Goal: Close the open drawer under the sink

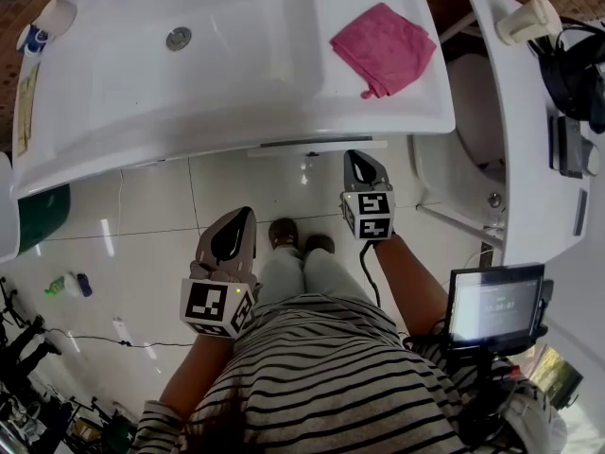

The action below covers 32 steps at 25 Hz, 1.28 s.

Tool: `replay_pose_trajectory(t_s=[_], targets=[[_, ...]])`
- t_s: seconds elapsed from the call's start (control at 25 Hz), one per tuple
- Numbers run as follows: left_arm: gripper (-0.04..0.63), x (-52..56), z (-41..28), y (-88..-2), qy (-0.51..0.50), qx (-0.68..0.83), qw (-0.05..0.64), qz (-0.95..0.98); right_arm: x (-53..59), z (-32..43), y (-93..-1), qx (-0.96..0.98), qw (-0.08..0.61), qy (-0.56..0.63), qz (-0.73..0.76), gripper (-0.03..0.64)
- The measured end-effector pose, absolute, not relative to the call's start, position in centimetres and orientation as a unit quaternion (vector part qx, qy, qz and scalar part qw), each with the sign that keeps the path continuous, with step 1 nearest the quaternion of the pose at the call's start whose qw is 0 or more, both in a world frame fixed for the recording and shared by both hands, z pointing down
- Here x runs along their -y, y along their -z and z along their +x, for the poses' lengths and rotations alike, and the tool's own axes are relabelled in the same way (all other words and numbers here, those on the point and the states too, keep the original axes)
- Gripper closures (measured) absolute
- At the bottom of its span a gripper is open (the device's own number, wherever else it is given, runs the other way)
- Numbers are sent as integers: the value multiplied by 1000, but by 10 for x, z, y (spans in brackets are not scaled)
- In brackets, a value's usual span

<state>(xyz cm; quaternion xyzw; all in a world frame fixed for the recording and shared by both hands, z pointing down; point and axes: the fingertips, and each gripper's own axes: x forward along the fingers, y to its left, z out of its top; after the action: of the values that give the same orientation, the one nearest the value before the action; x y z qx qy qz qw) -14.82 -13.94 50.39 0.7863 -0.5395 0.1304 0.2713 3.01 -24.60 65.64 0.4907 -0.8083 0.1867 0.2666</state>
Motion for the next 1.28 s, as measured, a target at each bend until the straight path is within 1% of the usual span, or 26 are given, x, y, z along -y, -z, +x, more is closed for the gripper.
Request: replay_pose_trajectory(t_s=[0.44, 0.8, 1.04, 1.28], targets=[[581, 143, -162, -511, -129, 548, 271, 781, 274, 23, -655, 808, 256, -183, 498, 617], [583, 141, -175, -500, -135, 561, 267, 772, 295, 18, -650, 807, 268, -179, 495, 617], [582, 132, -162, -471, -135, 567, 257, 771, 263, 15, -609, 829, 273, -165, 459, 617], [582, 109, -144, -411, -130, 586, 234, 765, 203, 31, -522, 859, 243, -156, 424, 617]])
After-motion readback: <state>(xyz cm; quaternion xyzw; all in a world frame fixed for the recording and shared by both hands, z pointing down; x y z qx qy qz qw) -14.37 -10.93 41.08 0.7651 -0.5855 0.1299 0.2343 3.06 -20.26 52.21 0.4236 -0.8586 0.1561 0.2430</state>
